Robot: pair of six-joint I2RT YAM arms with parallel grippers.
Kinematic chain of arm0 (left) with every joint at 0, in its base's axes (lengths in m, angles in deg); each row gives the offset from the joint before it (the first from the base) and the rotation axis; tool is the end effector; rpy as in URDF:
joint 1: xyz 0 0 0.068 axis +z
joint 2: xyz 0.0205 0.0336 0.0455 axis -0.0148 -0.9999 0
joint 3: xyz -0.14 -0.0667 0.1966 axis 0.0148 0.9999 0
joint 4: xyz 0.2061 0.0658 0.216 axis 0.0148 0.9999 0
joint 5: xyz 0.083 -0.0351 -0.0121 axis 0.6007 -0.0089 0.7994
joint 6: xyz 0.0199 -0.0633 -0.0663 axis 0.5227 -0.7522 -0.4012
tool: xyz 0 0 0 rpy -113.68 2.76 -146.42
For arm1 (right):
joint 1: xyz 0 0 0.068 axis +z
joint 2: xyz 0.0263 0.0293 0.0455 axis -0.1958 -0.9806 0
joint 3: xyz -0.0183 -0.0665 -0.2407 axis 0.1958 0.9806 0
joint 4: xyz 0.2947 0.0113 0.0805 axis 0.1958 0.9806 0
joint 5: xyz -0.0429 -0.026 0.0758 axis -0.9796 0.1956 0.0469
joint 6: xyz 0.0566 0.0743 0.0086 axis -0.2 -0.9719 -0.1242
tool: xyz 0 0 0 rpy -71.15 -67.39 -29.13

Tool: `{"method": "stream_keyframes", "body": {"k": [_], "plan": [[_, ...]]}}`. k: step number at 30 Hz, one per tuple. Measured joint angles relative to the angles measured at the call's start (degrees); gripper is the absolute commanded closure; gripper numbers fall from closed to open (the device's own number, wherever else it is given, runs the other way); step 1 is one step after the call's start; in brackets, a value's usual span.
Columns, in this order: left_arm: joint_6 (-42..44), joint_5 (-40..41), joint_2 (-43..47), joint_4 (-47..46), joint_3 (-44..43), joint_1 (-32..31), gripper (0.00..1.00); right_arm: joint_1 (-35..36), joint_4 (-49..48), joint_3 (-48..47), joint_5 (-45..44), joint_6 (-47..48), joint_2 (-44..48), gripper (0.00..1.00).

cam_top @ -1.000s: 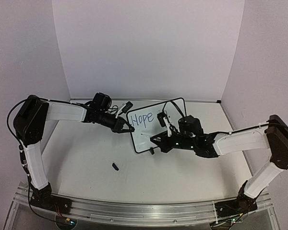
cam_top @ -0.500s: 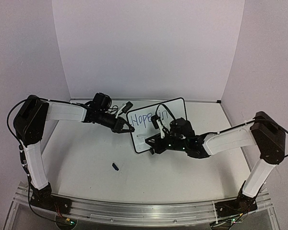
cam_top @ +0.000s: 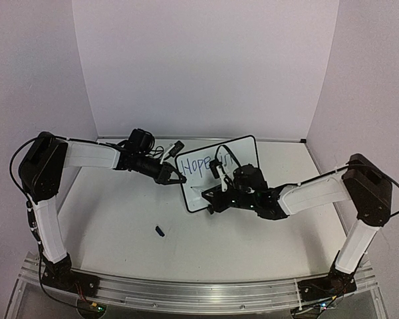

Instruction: Write a sentence on the whiteboard

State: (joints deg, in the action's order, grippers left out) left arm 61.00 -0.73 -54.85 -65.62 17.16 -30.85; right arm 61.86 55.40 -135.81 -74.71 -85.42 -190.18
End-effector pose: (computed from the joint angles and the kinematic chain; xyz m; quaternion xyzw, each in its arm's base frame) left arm 0.3613 -0.2979 0.1230 0.4072 0.7483 -0.4566 0.2564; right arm 0.2738 0.3519 0.1031 -0.2962 0.7755 0.3470 0.4365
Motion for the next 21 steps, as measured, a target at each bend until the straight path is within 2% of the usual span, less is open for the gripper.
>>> {"method": "stream_keyframes", "body": {"k": [21], "plan": [[0.39, 0.74, 0.00, 1.36, -0.61, -0.17, 1.00, 0.26, -1.36, -0.50, 2.34, -0.02, -2.25, 1.00]]}}
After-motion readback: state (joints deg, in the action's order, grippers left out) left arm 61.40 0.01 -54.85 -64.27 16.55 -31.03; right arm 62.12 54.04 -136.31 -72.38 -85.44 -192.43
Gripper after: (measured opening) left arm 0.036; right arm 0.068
